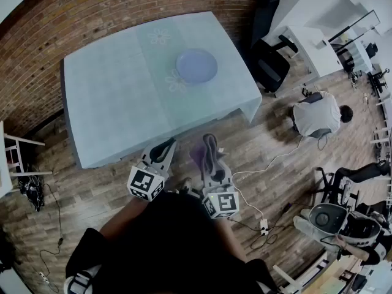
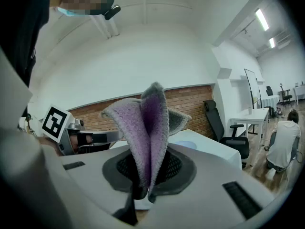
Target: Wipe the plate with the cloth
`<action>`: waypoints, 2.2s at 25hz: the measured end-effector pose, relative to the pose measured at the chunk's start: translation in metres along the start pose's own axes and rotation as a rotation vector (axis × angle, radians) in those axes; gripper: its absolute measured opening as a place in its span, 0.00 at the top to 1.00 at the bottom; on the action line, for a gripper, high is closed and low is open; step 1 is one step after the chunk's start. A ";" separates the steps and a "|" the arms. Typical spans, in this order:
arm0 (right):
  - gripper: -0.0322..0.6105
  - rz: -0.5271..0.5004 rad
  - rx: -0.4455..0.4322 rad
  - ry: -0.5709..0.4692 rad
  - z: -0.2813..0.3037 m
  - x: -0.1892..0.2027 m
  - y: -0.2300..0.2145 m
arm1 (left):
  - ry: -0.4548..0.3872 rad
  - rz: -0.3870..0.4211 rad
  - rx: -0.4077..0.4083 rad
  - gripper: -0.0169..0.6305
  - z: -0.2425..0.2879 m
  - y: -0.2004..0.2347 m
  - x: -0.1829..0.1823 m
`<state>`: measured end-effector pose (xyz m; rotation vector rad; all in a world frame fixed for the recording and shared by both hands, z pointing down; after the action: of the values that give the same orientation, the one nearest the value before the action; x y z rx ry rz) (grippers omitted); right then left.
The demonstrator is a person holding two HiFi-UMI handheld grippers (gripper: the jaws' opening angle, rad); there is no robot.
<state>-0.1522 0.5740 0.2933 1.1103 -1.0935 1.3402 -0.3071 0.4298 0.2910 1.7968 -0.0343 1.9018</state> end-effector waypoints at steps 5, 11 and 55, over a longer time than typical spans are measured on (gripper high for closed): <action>0.86 -0.003 -0.006 -0.002 0.000 -0.002 -0.001 | 0.001 0.003 0.001 0.91 0.001 -0.002 0.000; 0.86 0.009 -0.012 -0.007 -0.001 -0.003 -0.004 | 0.003 0.006 -0.003 0.91 0.002 -0.006 0.000; 0.86 0.031 -0.087 0.034 0.026 0.018 -0.153 | 0.039 -0.009 -0.098 0.90 0.144 -0.037 0.020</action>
<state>0.0014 0.5585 0.3197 1.0072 -1.1368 1.3187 -0.1600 0.4167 0.3149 1.6921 -0.1032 1.8950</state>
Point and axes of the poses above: the fingertips, and each gripper's own axes: z forward along the fingers, y to its left, x out of its underside, the point moved 9 cm from there along -z, backward along the fingers, and after that the axes turned 7 degrees about -z, right-handed, at the moved point
